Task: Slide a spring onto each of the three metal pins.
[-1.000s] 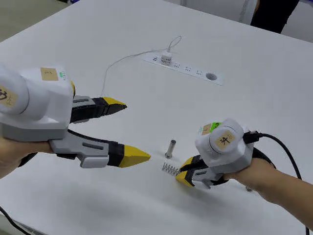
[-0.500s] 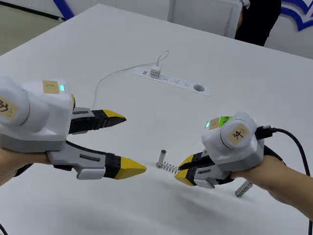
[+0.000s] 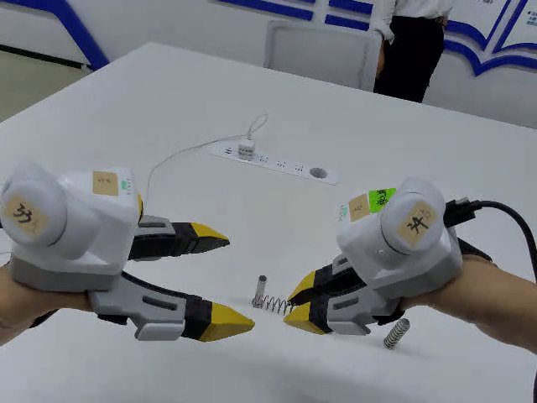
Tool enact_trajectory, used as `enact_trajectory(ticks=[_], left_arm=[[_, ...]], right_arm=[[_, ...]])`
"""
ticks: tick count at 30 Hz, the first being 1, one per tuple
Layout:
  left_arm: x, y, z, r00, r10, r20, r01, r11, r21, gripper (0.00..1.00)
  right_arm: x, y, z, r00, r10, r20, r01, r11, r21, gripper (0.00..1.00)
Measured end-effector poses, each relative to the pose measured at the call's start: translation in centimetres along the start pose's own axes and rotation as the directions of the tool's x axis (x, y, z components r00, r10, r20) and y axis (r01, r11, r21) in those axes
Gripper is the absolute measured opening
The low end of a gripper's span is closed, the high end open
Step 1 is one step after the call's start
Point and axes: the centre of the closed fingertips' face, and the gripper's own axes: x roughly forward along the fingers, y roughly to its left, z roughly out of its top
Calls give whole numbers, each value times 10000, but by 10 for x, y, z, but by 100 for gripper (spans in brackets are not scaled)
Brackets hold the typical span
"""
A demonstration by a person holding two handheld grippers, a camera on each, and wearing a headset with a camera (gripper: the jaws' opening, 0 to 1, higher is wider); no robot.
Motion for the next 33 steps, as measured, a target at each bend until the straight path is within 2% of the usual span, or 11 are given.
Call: enact_trajectory(ticks=[3,5,7,10,12,20,25,28,33], left_arm=[[3,-6,-2,9996,-224,-190,228,9995,238,58],[5,-8,-3,9994,-224,-253,234,9989,397,51],[6,-11,-2,9993,-313,-203,321,9987,384,45],[8,-21,2,9979,-640,-38,641,9972,390,40],[10,-26,2,9969,-786,-84,789,9957,484,36],[16,-42,5,9915,-1300,-23,1300,9899,571,28],[17,-46,2,9900,-1412,-49,1412,9887,512,23],[17,-52,2,9864,-1644,22,1643,9858,341,20],[17,-53,0,9860,-1670,27,1668,9856,289,16]], right_arm=[[-6,7,2,10000,17,68,-17,10000,-47,10],[-9,10,1,10000,11,46,-10,10000,-84,10],[-11,13,0,10000,-3,25,3,9999,-105,10],[-15,17,-2,10000,-23,14,23,9999,-117,10],[-19,19,-1,10000,-37,51,37,9998,-173,10],[-25,29,5,9998,38,219,-31,9995,-319,10],[-26,34,7,9995,87,300,-74,9991,-429,10],[-27,36,9,9992,131,387,-114,9989,-455,10],[-26,38,8,9992,169,370,-150,9986,-514,10]])
